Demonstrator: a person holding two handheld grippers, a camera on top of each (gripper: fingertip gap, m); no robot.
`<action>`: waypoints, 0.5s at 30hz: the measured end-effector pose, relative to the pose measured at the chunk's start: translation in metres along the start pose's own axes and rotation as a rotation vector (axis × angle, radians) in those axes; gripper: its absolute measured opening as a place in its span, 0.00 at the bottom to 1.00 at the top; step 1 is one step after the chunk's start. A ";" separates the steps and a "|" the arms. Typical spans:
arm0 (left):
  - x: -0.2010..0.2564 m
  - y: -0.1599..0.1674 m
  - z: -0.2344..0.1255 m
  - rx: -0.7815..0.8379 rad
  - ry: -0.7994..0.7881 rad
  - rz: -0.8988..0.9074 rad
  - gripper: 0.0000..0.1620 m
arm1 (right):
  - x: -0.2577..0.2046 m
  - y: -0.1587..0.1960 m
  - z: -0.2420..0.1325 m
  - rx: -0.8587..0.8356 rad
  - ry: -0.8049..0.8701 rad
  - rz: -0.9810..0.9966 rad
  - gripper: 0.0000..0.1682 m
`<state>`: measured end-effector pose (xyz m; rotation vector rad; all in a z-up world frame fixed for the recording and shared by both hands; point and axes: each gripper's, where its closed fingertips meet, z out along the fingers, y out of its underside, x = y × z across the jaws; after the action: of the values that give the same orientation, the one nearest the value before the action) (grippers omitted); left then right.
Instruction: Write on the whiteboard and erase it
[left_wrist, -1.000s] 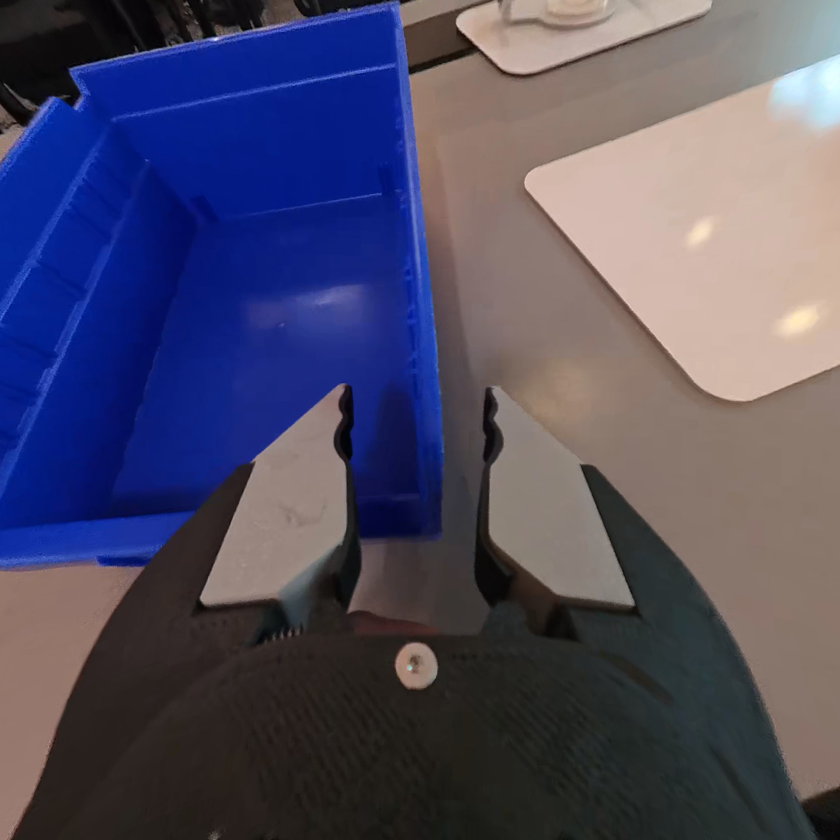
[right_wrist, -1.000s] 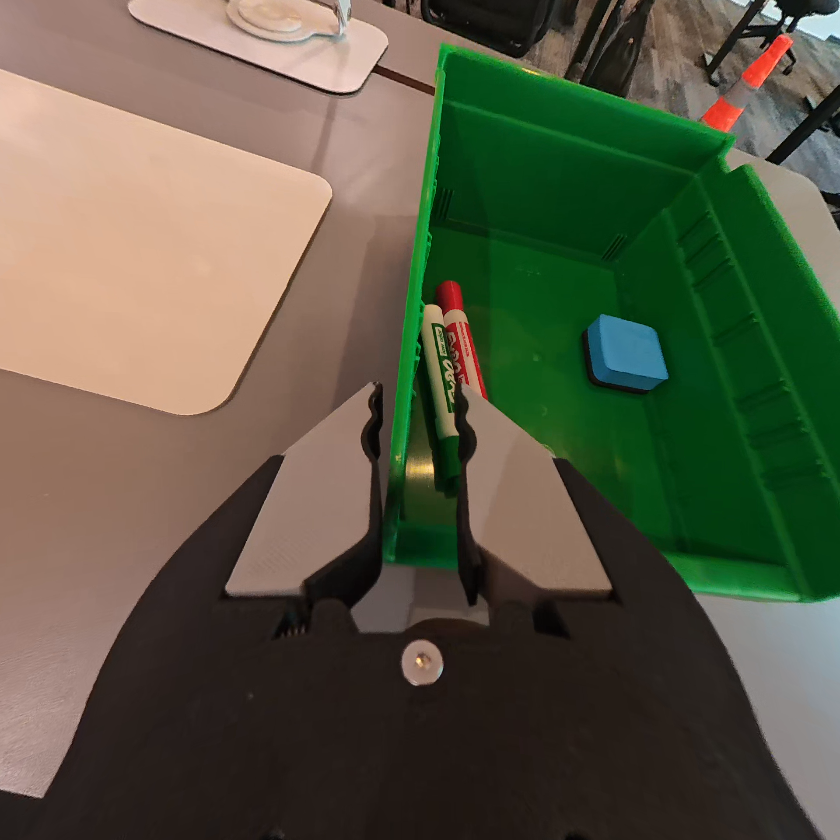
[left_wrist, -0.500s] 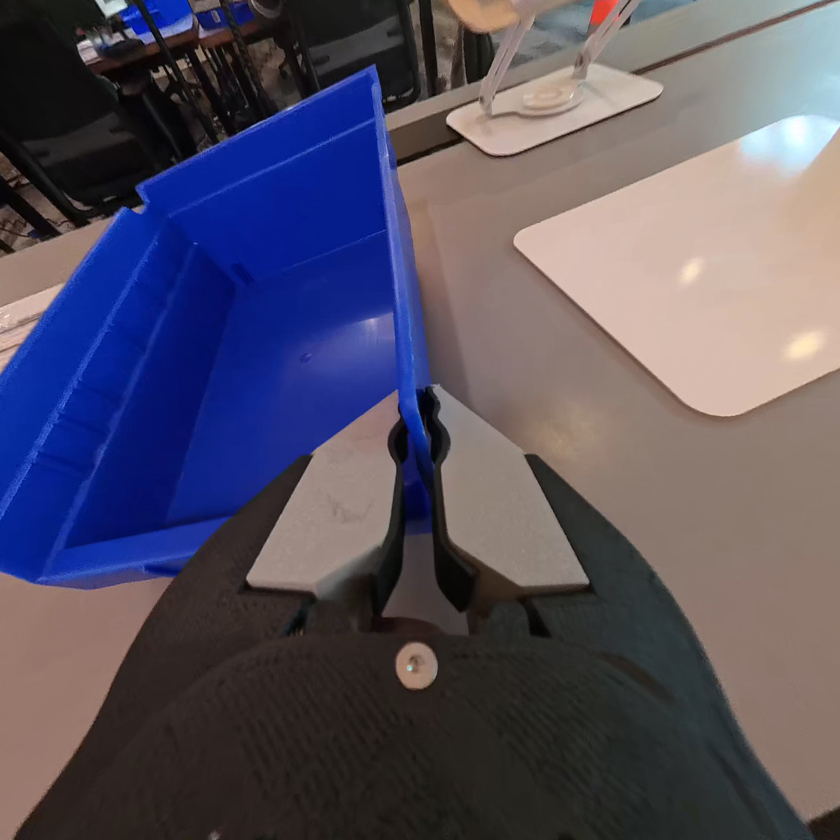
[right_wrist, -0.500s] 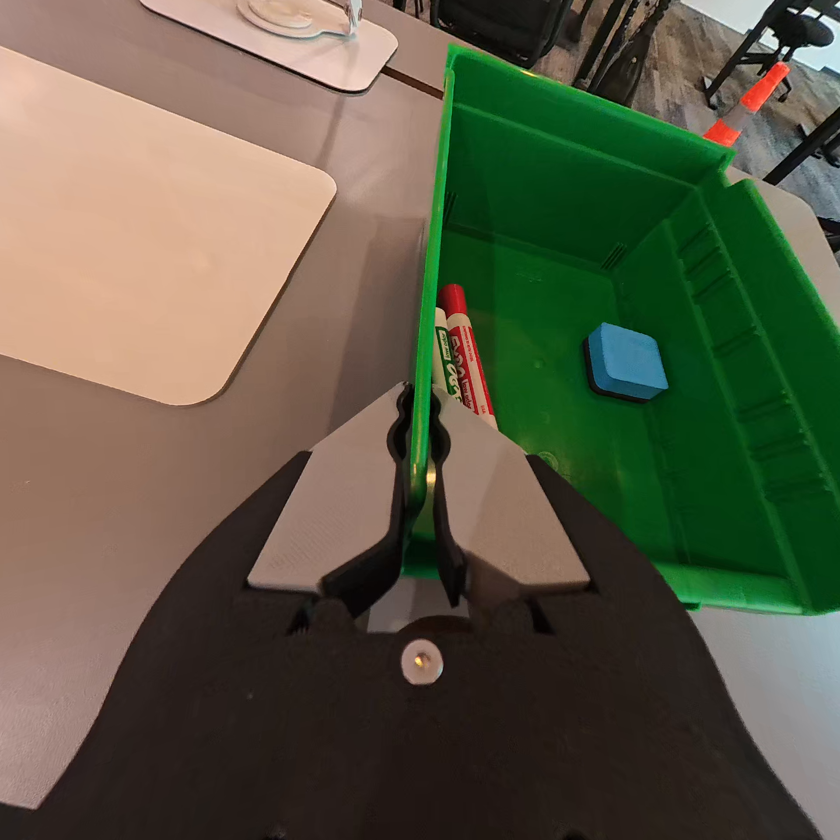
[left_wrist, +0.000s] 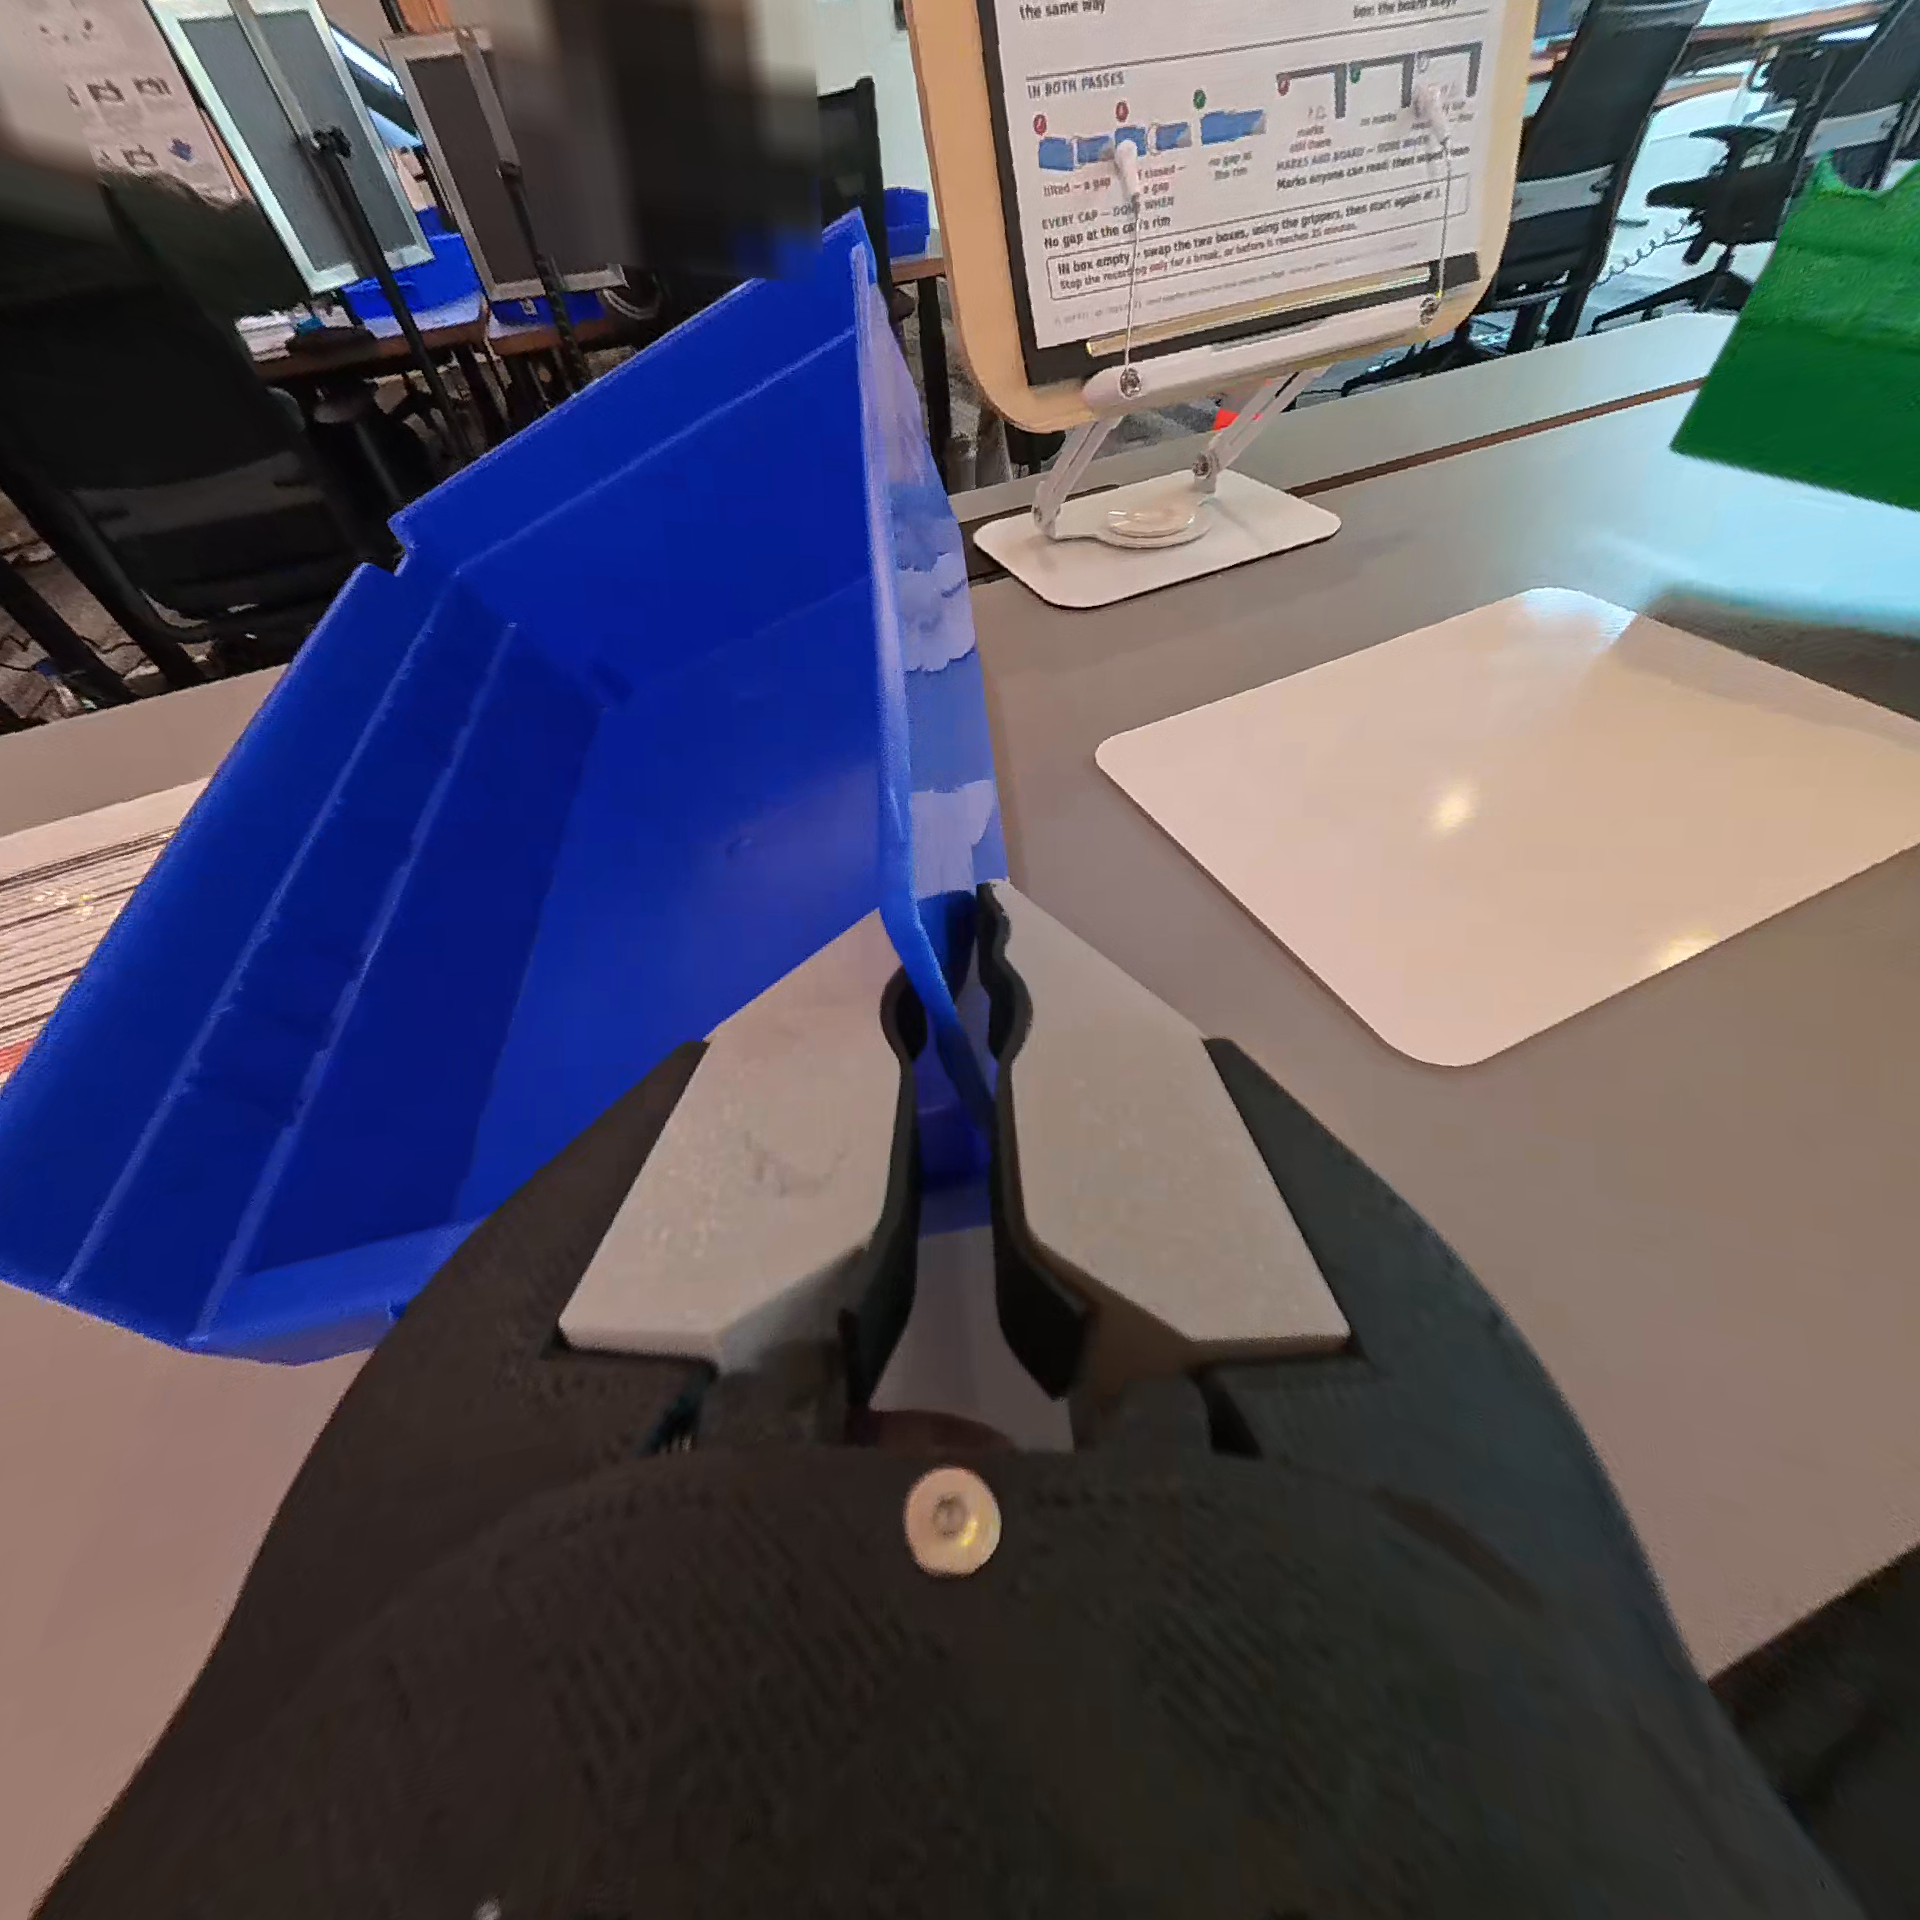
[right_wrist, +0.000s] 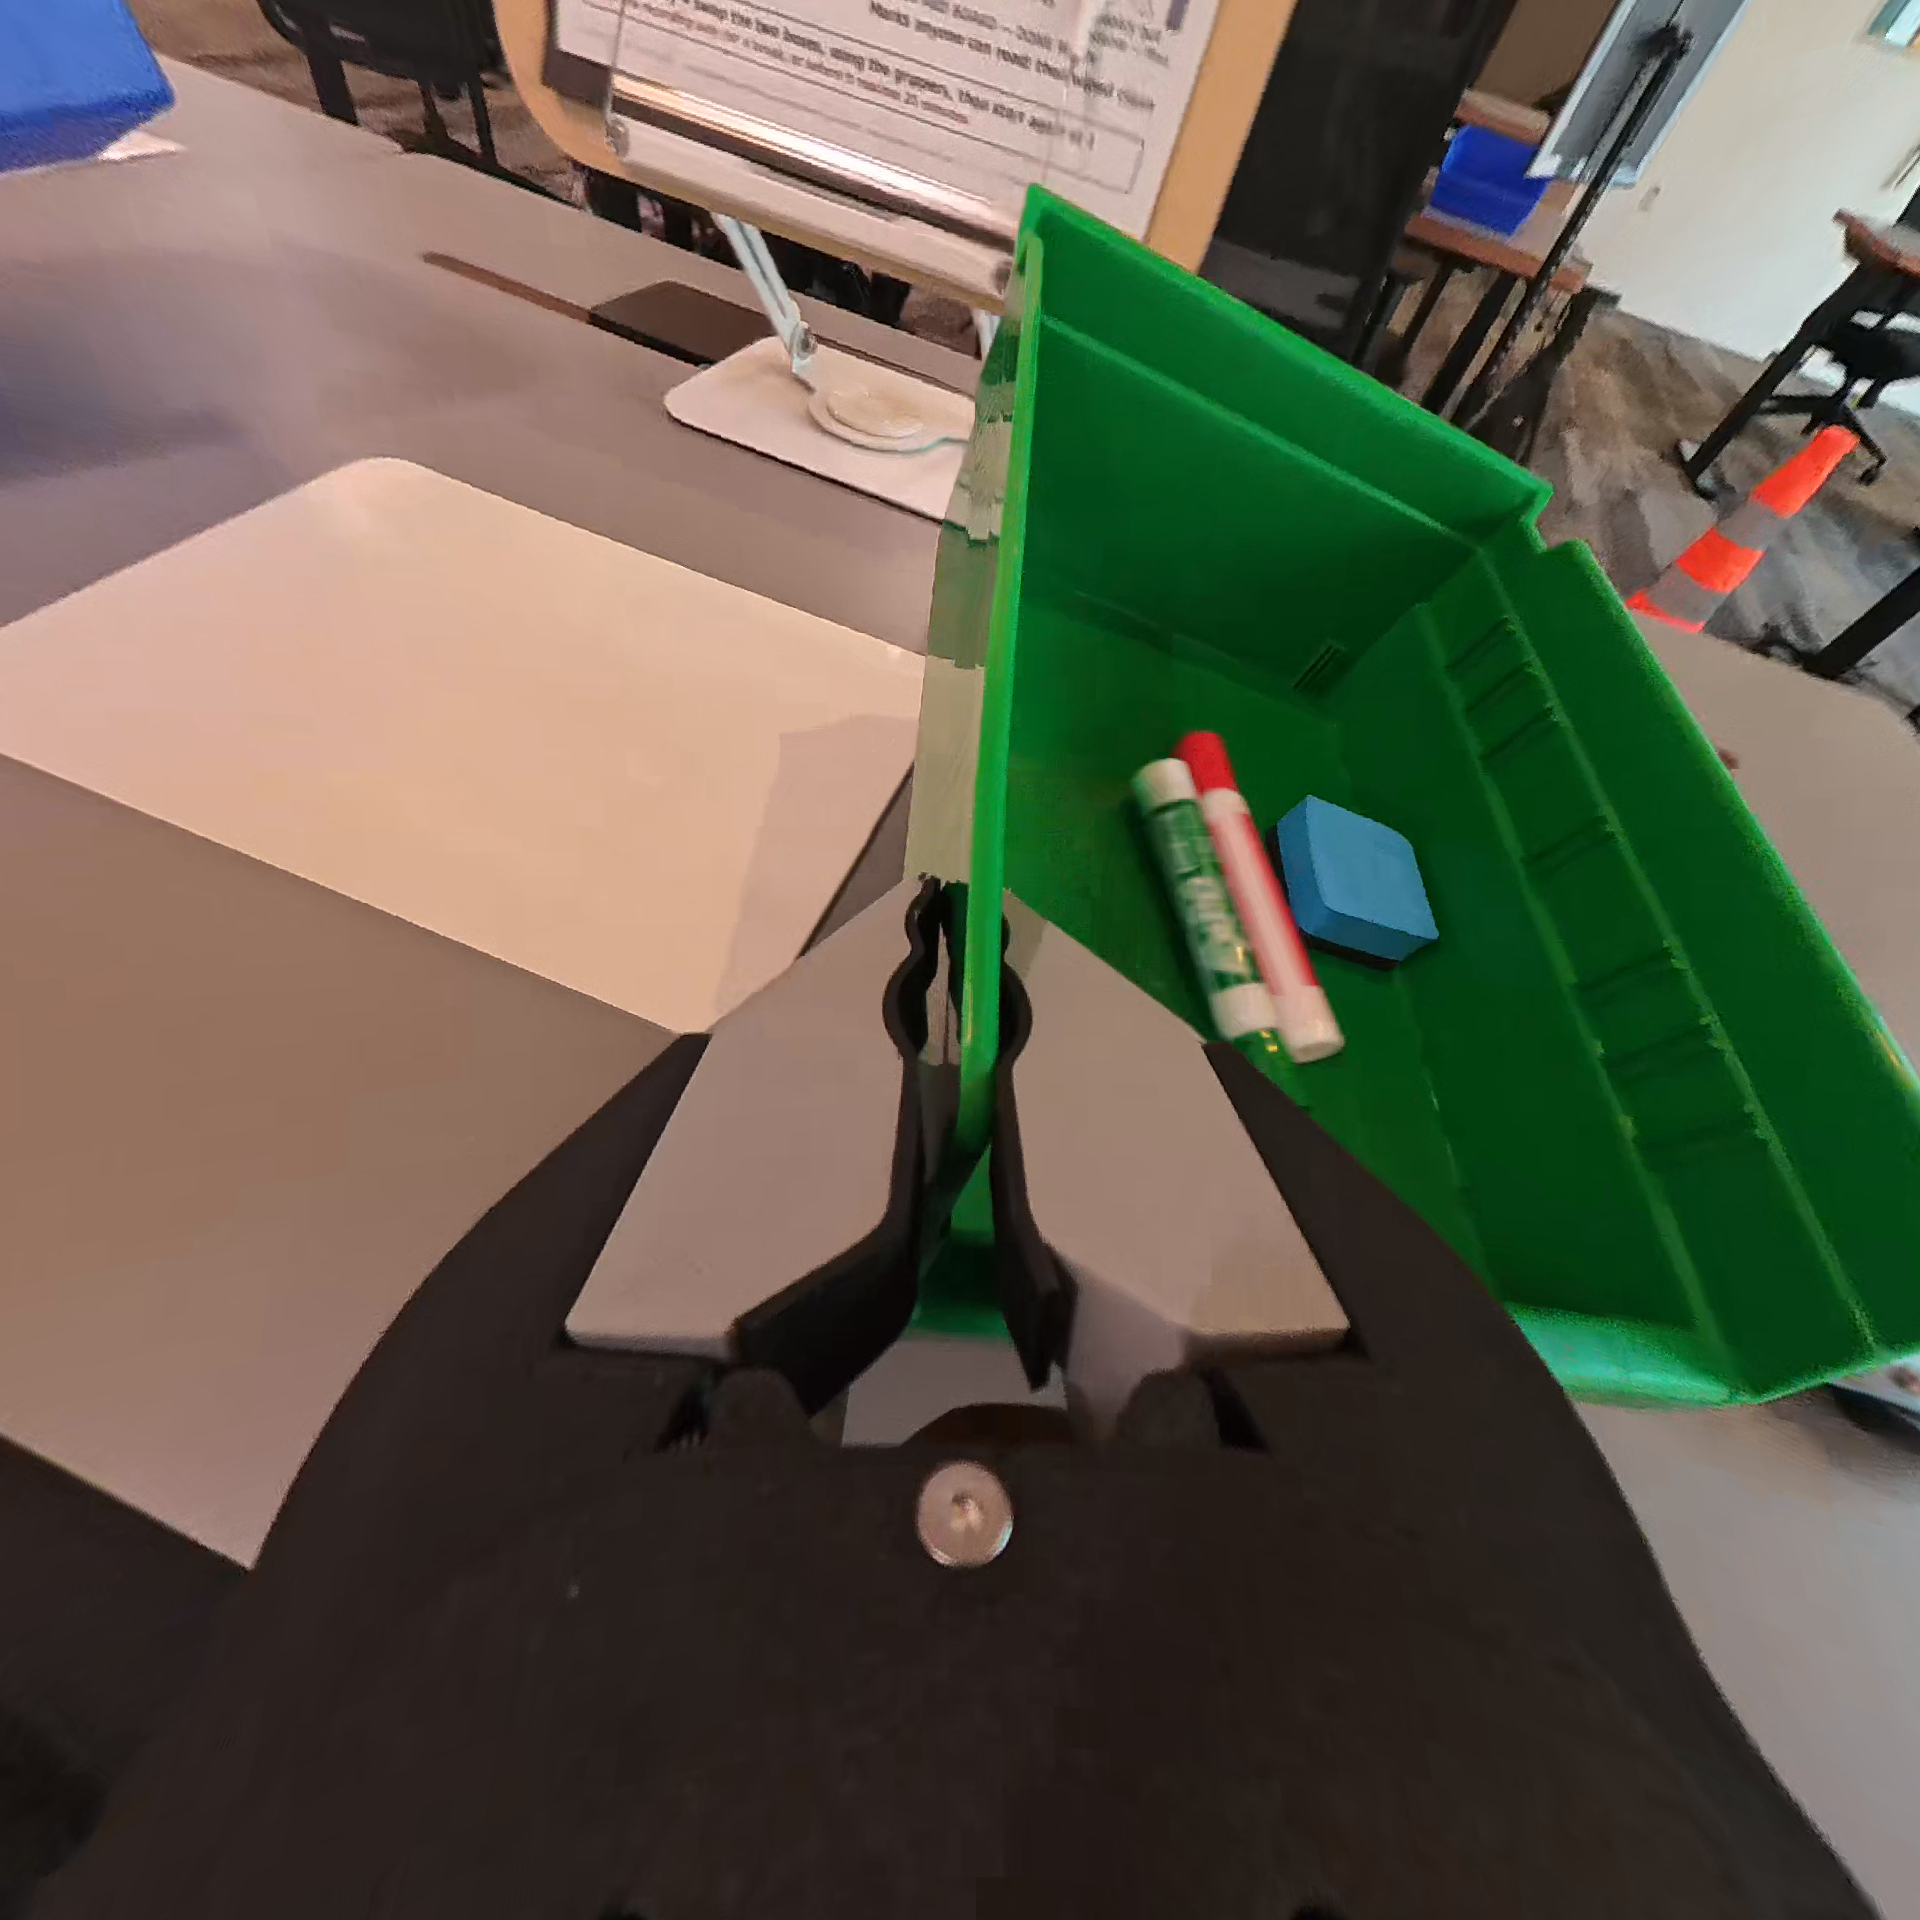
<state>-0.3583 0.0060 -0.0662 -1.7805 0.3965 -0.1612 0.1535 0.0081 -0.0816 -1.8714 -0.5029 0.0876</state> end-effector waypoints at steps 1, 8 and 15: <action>-0.001 -0.001 -0.001 0.000 -0.009 0.005 0.02 | -0.004 -0.004 0.000 0.012 0.010 -0.011 0.01; -0.006 -0.002 -0.006 0.005 -0.023 -0.006 0.02 | -0.034 -0.022 0.003 0.060 0.041 -0.106 0.01; -0.010 -0.011 -0.020 0.021 -0.038 0.003 0.02 | -0.117 -0.059 0.022 0.088 -0.094 -0.179 0.01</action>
<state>-0.3719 -0.0066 -0.0500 -1.7598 0.3692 -0.1291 0.0231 -0.0014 -0.0570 -1.7345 -0.7174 0.0771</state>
